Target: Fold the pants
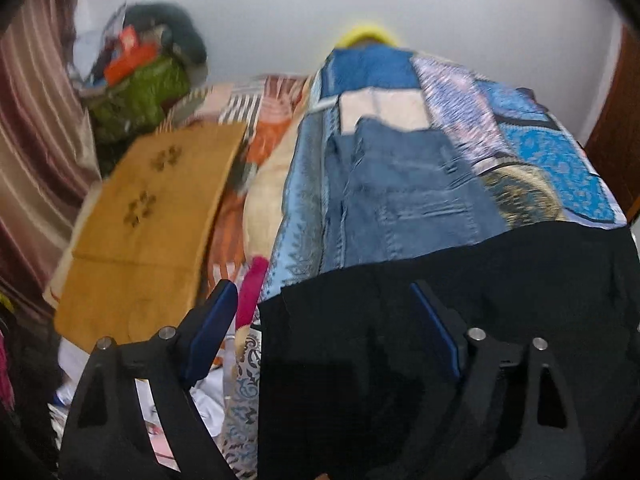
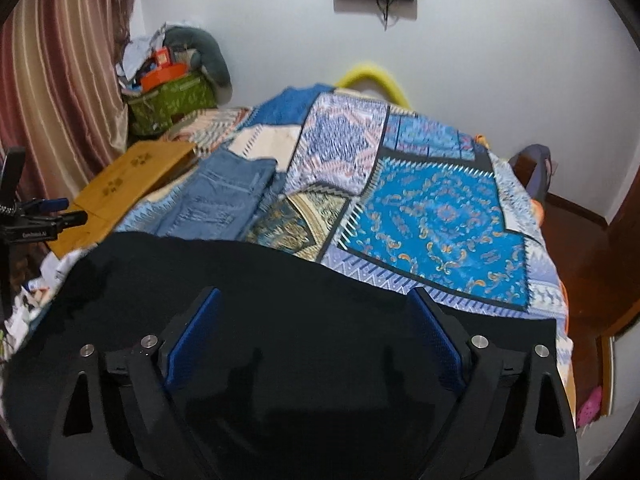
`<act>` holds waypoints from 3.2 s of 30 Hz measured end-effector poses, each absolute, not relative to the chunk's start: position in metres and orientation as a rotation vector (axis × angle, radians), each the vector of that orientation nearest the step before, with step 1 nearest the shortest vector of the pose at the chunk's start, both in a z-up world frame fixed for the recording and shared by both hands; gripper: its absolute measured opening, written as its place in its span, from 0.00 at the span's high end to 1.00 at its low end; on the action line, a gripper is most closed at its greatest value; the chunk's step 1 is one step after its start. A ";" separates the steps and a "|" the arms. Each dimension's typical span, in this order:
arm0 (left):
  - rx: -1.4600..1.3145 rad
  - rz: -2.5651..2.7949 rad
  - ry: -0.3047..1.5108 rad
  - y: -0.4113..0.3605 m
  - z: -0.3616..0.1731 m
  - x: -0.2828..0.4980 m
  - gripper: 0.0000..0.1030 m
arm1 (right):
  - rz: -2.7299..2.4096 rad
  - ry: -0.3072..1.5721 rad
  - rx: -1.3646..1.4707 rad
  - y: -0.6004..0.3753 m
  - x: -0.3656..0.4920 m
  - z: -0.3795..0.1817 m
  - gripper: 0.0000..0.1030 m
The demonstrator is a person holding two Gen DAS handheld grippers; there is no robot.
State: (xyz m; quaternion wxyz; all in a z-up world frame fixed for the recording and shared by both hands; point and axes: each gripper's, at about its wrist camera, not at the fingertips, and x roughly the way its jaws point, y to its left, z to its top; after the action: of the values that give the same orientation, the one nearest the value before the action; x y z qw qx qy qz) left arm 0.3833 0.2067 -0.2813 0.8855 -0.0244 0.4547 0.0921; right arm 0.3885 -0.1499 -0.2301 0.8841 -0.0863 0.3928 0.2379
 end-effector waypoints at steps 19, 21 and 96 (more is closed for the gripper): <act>-0.177 0.138 1.121 0.238 -0.363 0.427 0.55 | 0.666 1.037 -0.219 -0.136 0.470 -0.291 0.26; -0.156 0.132 1.129 0.233 -0.362 0.429 0.58 | 0.697 1.074 -0.193 -0.135 0.472 -0.297 0.39; -0.072 0.158 1.064 0.194 -0.295 0.092 0.76 | 0.607 0.910 -0.060 -0.187 0.146 -0.231 0.77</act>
State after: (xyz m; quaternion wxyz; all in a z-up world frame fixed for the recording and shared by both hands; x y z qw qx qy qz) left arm 0.0917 0.1938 -0.2948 0.8582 -0.0345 0.5066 0.0750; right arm 0.1459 -0.1875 -0.2313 0.8537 -0.0286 0.4326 0.2884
